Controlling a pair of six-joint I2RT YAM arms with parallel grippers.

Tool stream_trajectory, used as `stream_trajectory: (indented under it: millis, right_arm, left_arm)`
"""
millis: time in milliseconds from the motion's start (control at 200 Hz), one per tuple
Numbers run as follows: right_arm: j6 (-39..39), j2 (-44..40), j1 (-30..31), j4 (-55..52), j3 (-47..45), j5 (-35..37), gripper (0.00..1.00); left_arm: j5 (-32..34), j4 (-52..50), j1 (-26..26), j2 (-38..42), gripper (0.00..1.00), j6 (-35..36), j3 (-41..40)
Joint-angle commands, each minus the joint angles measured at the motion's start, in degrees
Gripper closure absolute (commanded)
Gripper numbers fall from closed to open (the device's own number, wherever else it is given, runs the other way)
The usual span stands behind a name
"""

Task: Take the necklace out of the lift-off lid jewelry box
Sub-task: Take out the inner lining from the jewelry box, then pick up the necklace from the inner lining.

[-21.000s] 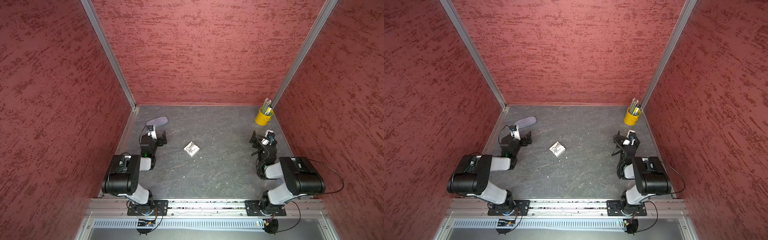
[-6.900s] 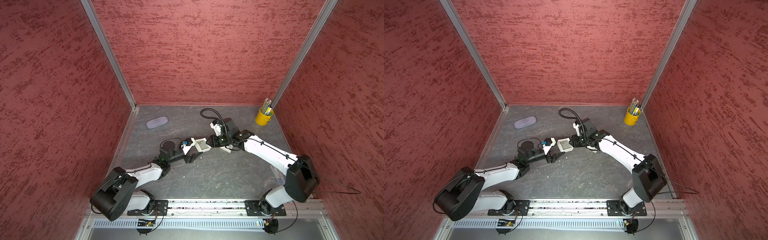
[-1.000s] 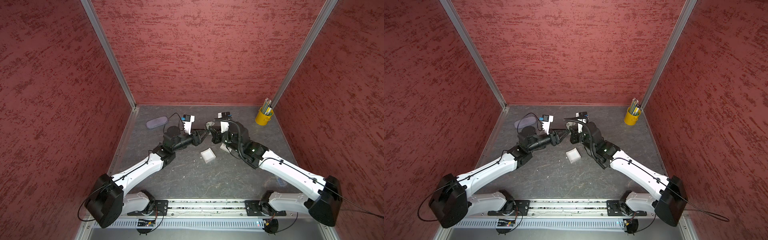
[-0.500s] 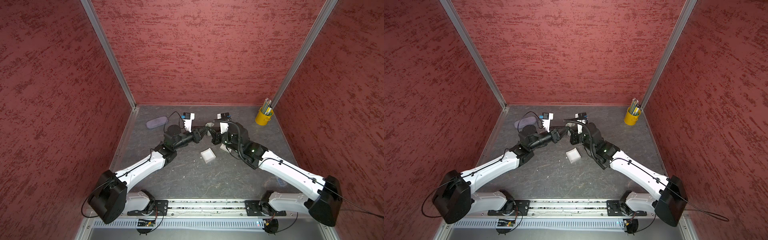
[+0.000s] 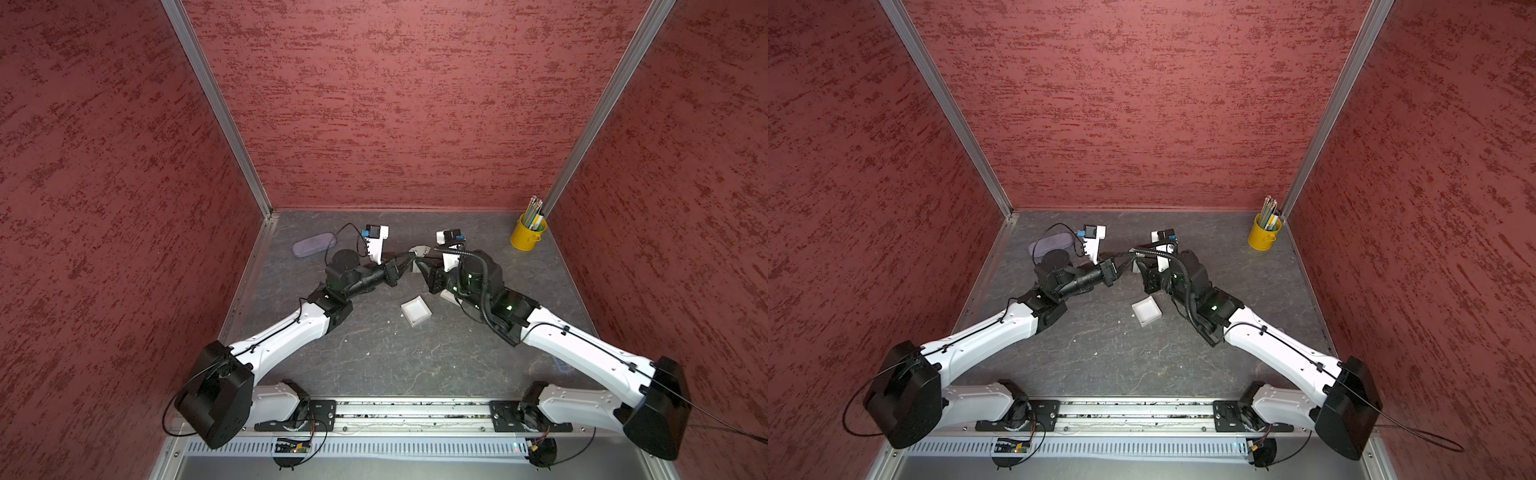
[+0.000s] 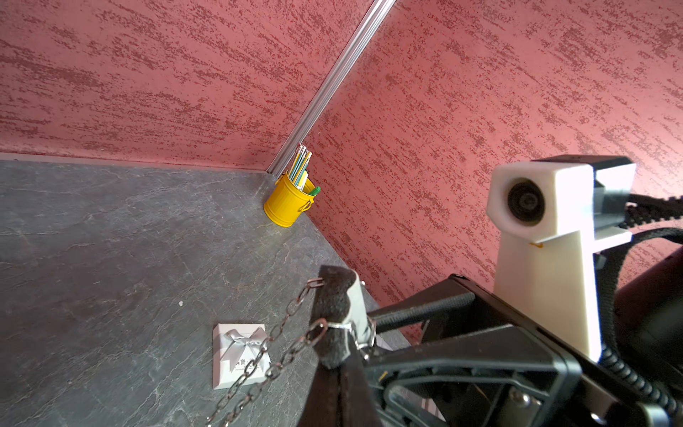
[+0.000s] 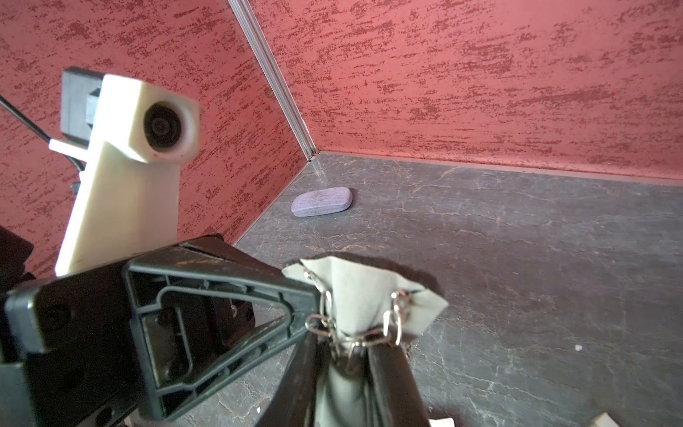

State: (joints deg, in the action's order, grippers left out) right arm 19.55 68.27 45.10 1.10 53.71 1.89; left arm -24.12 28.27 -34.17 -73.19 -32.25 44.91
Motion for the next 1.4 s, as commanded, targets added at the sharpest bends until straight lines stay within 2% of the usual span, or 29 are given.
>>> stream_trajectory:
  millis: [0, 115, 396, 646, 746, 1087, 1398]
  right_arm:
    - [-1.4, -2.3, 0.2, 1.7, -0.4, -1.6, 0.62]
    - [-2.2, -4.6, 0.2, 0.7, -0.6, -1.2, 0.54]
    - [-6.4, -13.8, 0.2, -0.3, -4.1, 1.8, 0.54]
    - [-13.0, -9.3, 0.3, -2.9, -1.2, -0.2, 0.55]
    - [-15.0, -8.0, 0.4, -1.8, -1.3, -0.5, 0.55]
    - [-18.8, -7.6, 0.8, 5.1, -5.4, -2.8, 0.53]
    - [-18.0, -6.9, 0.9, 6.5, -7.3, 1.1, 0.59]
  left_arm:
    - [-0.2, 0.3, 0.3, 2.3, 0.97, 4.4, 0.0]
    - [0.1, -6.7, 0.3, 4.1, 0.97, 10.9, 1.6]
    - [7.5, -28.1, -2.3, 8.5, 0.97, 35.1, 8.9]
    - [17.5, -39.4, -9.4, 8.2, 0.98, 55.7, 14.7]
    - [21.6, -41.3, -12.2, 8.0, 1.0, 61.5, 15.8]
    - [23.0, -41.2, -13.8, 7.6, 1.0, 63.5, 16.6]
    - [23.5, -40.4, -13.6, 9.3, 1.0, 63.2, 16.0]
